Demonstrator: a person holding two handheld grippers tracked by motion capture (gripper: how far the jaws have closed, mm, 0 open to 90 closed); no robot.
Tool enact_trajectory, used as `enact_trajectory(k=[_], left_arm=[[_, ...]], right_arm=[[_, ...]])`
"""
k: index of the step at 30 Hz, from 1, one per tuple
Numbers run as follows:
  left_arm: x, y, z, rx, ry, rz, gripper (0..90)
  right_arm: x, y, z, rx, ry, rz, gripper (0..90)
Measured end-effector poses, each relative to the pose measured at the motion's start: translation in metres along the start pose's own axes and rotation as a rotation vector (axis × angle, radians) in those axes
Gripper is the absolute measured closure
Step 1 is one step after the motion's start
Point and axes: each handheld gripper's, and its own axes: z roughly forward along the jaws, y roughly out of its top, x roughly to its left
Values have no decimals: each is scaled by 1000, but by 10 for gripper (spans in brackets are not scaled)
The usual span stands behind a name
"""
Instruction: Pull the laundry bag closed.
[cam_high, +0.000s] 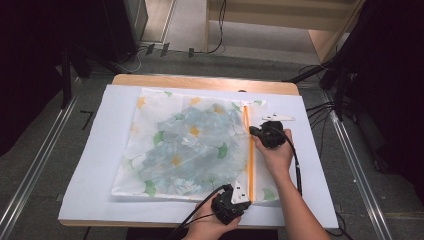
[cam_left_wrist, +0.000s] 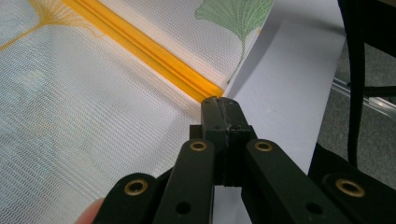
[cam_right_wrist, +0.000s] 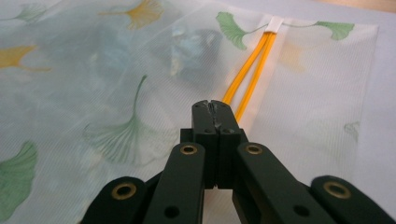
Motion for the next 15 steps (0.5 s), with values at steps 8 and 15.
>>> enact_trajectory(k=[8, 15], left_arm=[[1, 0, 0, -3, -7, -3, 900], [2, 0, 0, -6, -13, -8, 900]], right_arm=[[-16, 20, 29, 7, -11, 25, 900], [-32, 33, 56, 25, -15, 57, 900]])
